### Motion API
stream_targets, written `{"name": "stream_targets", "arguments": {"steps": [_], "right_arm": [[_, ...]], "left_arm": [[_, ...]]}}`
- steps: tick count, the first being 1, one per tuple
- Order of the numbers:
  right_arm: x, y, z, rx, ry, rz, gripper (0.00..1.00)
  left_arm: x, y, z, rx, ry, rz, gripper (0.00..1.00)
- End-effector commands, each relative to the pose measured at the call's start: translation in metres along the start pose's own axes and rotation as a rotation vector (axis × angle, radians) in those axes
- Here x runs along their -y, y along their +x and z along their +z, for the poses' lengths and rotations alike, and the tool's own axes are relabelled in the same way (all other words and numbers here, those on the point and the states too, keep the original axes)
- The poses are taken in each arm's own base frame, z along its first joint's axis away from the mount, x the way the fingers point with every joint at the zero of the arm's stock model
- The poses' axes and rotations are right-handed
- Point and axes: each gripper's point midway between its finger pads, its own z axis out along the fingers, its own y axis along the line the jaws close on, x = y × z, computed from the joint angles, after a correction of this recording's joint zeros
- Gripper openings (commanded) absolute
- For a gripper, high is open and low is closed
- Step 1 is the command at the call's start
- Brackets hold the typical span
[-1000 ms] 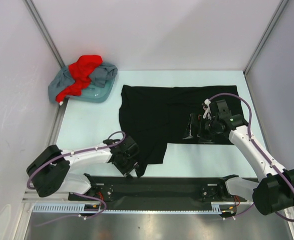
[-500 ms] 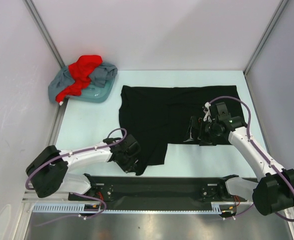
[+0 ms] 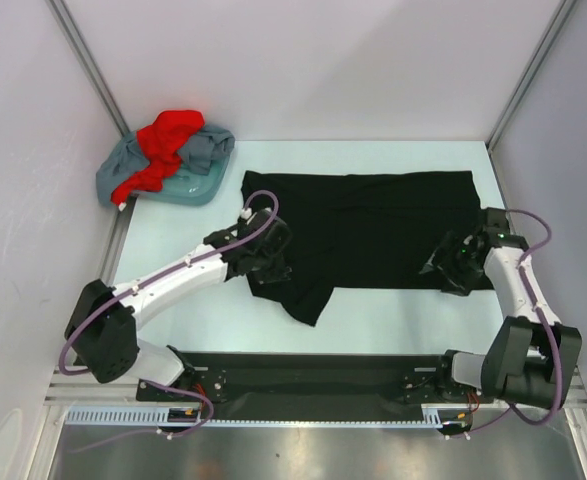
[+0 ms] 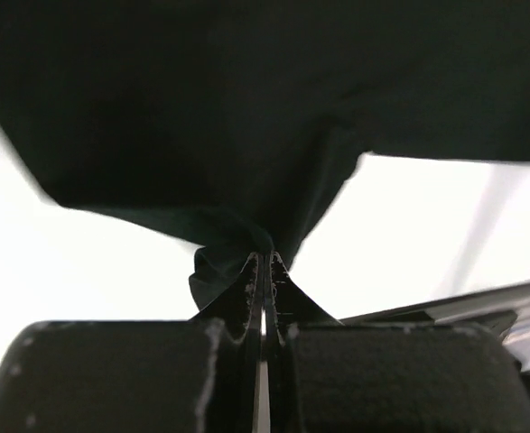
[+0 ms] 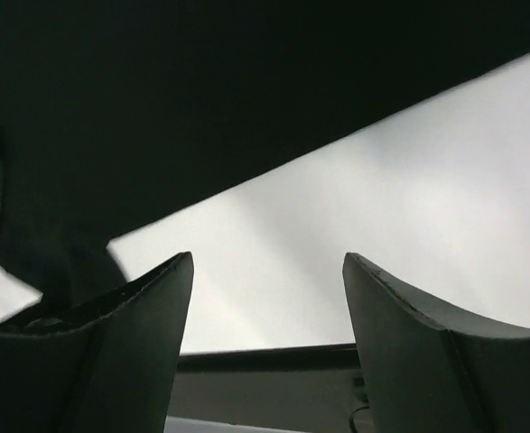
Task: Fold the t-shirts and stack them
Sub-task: Fold the tshirt
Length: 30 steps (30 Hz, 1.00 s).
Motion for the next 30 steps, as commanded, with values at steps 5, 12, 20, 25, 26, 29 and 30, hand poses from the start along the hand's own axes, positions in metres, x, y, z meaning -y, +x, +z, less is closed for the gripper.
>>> {"name": "stream_targets", "arguments": {"steps": [5, 12, 20, 25, 26, 29, 30], "right_arm": [[0.083, -0.051, -0.003, 0.134, 0.248, 0.231, 0.58], [0.132, -0.093, -0.004, 0.315, 0.427, 0.35, 0.59], [0.16, -0.112, 0.001, 0.35, 0.451, 0.439, 0.58], [0.167, -0.118, 0.006, 0.349, 0.46, 0.454, 0.57], [0.168, -0.122, 0.008, 0.359, 0.457, 0.452, 0.56], [0.173, -0.13, 0.01, 0.368, 0.473, 0.432, 0.55], [0.174, -0.132, 0.01, 0.369, 0.478, 0.432, 0.53]], "left_arm": [[0.036, -0.052, -0.022, 0.131, 0.244, 0.329, 0.0], [0.024, -0.073, -0.022, 0.121, 0.28, 0.342, 0.0], [0.009, -0.084, -0.025, 0.131, 0.281, 0.323, 0.01], [0.007, -0.084, -0.026, 0.133, 0.28, 0.31, 0.0], [0.006, -0.084, -0.026, 0.132, 0.279, 0.304, 0.0], [0.006, -0.083, -0.026, 0.131, 0.28, 0.3, 0.0], [0.005, -0.083, -0.026, 0.133, 0.278, 0.295, 0.0]]}}
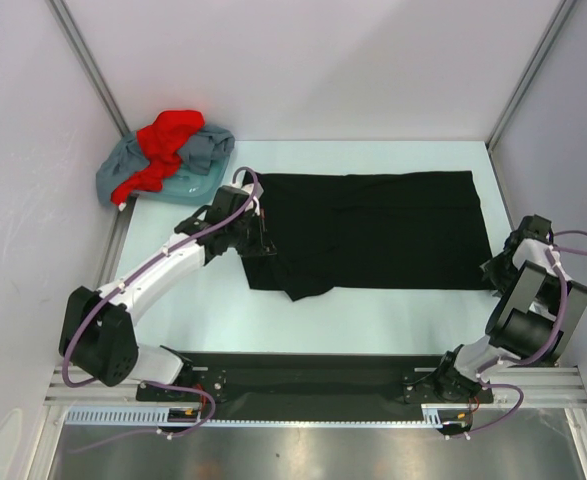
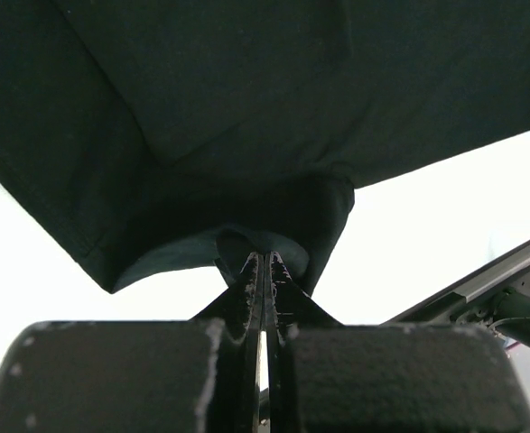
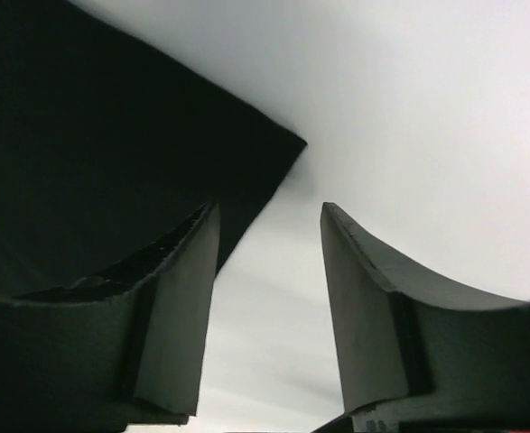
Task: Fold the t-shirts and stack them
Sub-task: Fold the tshirt
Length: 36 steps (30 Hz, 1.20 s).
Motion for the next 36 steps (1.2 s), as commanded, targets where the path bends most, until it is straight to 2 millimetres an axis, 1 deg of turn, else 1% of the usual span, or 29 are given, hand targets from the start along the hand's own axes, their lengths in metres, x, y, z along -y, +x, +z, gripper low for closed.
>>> {"name": "stream_targets", "arguments": {"steps": [1, 6, 7, 8, 11, 14, 16, 20, 25, 28, 29, 30, 31, 32, 34, 35, 36], "right_arm": [[-0.009, -0.033, 0.001, 0.087, -0.011, 0.011, 0.52], [-0.011, -0.037, 0.008, 0.078, -0.004, 0.025, 0.48], [-0.01, -0.036, 0.009, 0.07, 0.004, 0.025, 0.47], [-0.008, -0.033, 0.01, 0.061, 0.015, 0.025, 0.43], [-0.003, -0.031, 0.007, 0.064, 0.032, 0.026, 0.43], [0.004, -0.03, 0.003, 0.081, 0.057, 0.024, 0.44], [0.005, -0.031, 0.003, 0.085, 0.06, 0.02, 0.45], [0.006, -0.026, 0.012, 0.06, 0.07, 0.021, 0.45], [0.004, -0.026, 0.02, 0.05, 0.076, 0.025, 0.44], [0.004, -0.024, 0.021, 0.039, 0.079, 0.023, 0.33], [0.005, -0.022, 0.022, 0.035, 0.088, 0.02, 0.26], [0.009, -0.021, 0.022, 0.036, 0.104, 0.015, 0.22], [0.01, -0.021, 0.022, 0.036, 0.11, 0.016, 0.19], [0.012, -0.02, 0.023, 0.033, 0.117, 0.01, 0.13], [0.015, -0.019, 0.025, 0.03, 0.133, -0.002, 0.09], [0.015, -0.018, 0.025, 0.025, 0.134, -0.002, 0.03], [0.013, -0.021, 0.024, 0.03, 0.13, -0.004, 0.0]], "left_arm": [[0.005, -0.009, -0.009, 0.046, 0.03, 0.015, 0.0], [0.002, -0.006, -0.007, 0.039, 0.023, 0.0, 0.0], [0.002, -0.007, -0.007, 0.039, 0.023, -0.002, 0.0], [0.002, -0.008, -0.008, 0.042, 0.021, -0.005, 0.0], [0.002, -0.008, -0.007, 0.043, 0.02, -0.01, 0.0], [0.0, -0.008, -0.007, 0.044, 0.016, -0.016, 0.0], [0.001, -0.008, -0.007, 0.047, 0.018, -0.023, 0.0], [0.0, -0.005, -0.004, 0.039, 0.021, -0.03, 0.0], [0.001, -0.008, -0.007, 0.052, 0.022, -0.029, 0.0], [0.0, -0.01, -0.012, 0.073, 0.015, -0.037, 0.0], [-0.001, -0.009, -0.012, 0.077, 0.014, -0.038, 0.0], [-0.001, -0.01, -0.013, 0.084, 0.013, -0.046, 0.0], [0.0, -0.011, -0.018, 0.103, 0.014, -0.048, 0.0], [-0.002, -0.009, -0.018, 0.106, 0.009, -0.051, 0.0], [-0.002, -0.01, -0.025, 0.131, 0.012, -0.059, 0.0], [-0.004, -0.007, -0.025, 0.133, 0.01, -0.064, 0.0], [-0.004, -0.007, -0.027, 0.142, 0.011, -0.07, 0.0]]}}
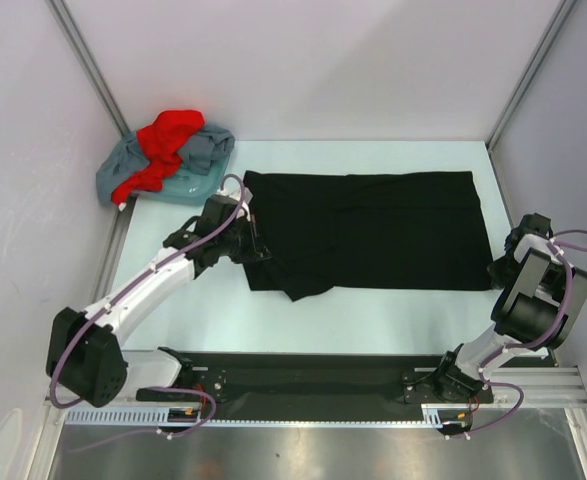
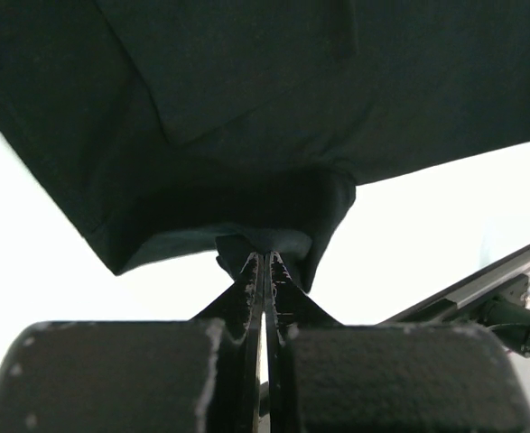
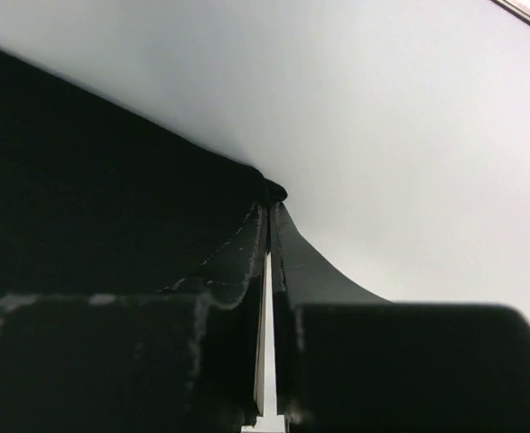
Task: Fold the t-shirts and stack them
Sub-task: Fold the tshirt
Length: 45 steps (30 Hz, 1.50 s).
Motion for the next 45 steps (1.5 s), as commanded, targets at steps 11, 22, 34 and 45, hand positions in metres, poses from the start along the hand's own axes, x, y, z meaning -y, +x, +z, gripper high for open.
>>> {"name": "stream_targets", "arguments": {"steps": [11, 22, 34, 45], "right_arm": [[-0.029, -0.041, -0.022, 0.106, 0.068, -0.129, 0.0], [-0.07, -0.09, -0.03, 0.152, 0.088, -0.232, 0.0], [-0.151, -0.108, -0.039, 0.181, -0.046, -0.279, 0.0], [-0.187, -0.124, -0.034, 0.191, -0.094, -0.302, 0.0]], "left_arm": [[0.023, -0.069, -0.037, 0.263, 0.028, 0.0, 0.0], [0.026, -0.168, -0.024, 0.38, 0.002, -0.012, 0.0], [-0.002, -0.23, 0.003, 0.413, -0.036, -0.069, 0.0], [-0.033, -0.232, 0.034, 0.352, -0.092, -0.099, 0.0]]}}
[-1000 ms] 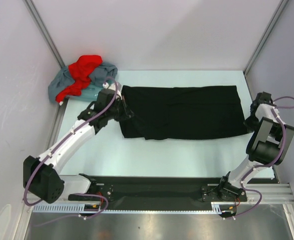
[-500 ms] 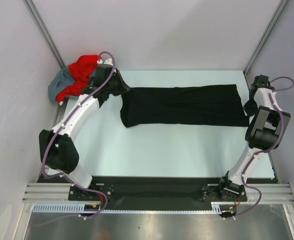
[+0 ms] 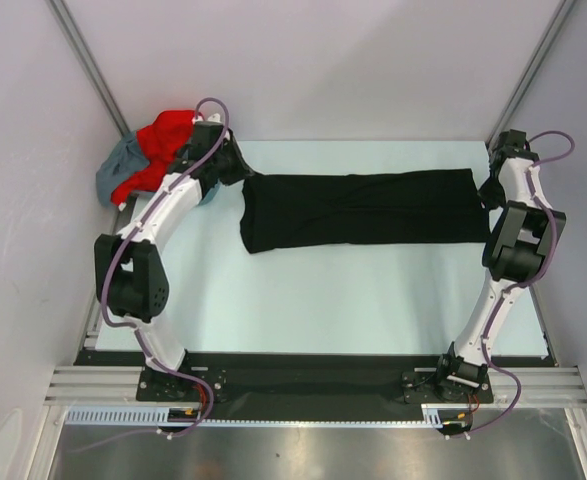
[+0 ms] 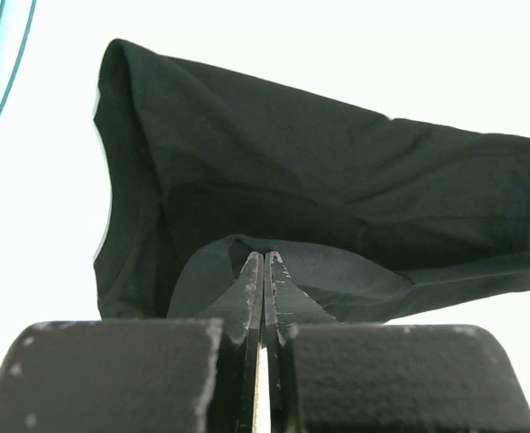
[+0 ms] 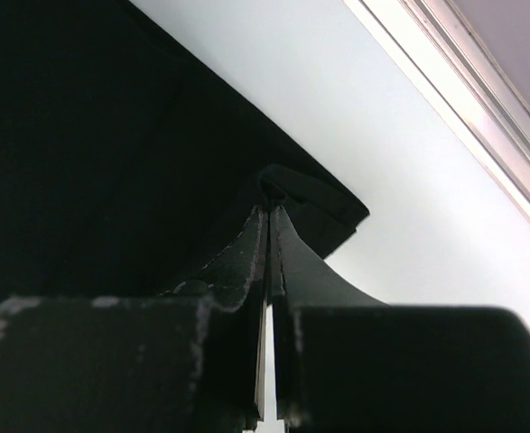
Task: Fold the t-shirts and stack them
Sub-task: Fold the tshirt
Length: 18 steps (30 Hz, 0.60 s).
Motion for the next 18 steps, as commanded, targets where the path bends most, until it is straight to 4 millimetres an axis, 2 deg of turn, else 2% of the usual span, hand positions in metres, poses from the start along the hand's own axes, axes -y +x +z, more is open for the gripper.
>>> {"name": "stream_targets", "arguments": {"steps": [1, 9, 18], "right_arm": [[-0.004, -0.014, -0.003, 0.017, -0.008, -0.009, 0.0], [-0.012, -0.017, 0.01, 0.001, -0.025, -0.006, 0.0], [-0.01, -0.016, 0.019, -0.015, -0.009, 0.001, 0.0]], "left_arm": [[0.005, -0.02, 0.001, 0.041, 0.018, 0.028, 0.0], [-0.002, -0.022, 0.021, 0.022, 0.007, 0.027, 0.0], [0.005, -0.026, 0.039, 0.001, 0.039, 0.027, 0.0]]}}
